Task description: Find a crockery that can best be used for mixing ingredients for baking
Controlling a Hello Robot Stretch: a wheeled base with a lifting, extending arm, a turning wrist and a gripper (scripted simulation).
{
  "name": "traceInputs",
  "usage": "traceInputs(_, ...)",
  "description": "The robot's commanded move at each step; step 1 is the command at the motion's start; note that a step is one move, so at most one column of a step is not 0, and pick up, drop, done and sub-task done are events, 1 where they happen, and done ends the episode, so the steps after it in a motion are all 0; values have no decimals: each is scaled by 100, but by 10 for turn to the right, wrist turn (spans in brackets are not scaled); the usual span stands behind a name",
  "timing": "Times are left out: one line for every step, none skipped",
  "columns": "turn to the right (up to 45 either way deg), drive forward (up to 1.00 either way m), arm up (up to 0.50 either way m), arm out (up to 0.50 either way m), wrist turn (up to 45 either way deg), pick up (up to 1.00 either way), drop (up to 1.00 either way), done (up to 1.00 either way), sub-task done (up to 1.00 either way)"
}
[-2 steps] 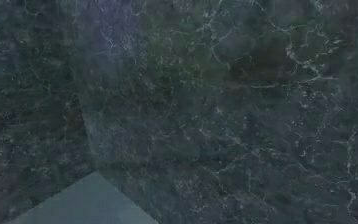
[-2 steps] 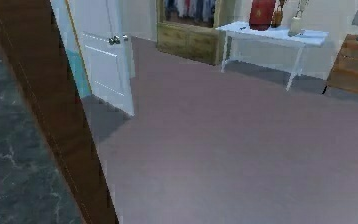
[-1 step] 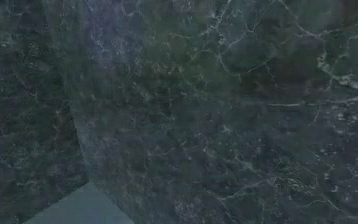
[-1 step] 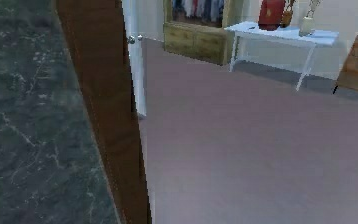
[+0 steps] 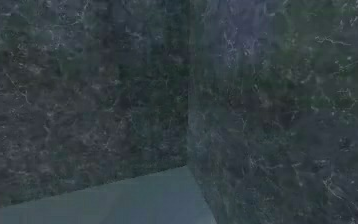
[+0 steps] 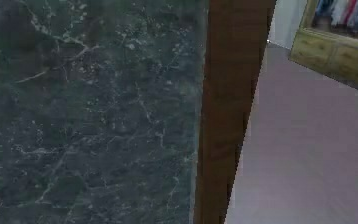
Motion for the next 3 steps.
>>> traceInputs(0,65,0,0,0,0,0,0,0)
traceInputs(-450,0,0,0,0,0,0,0,0)
traceInputs(-180,0,0,0,0,0,0,0,0)
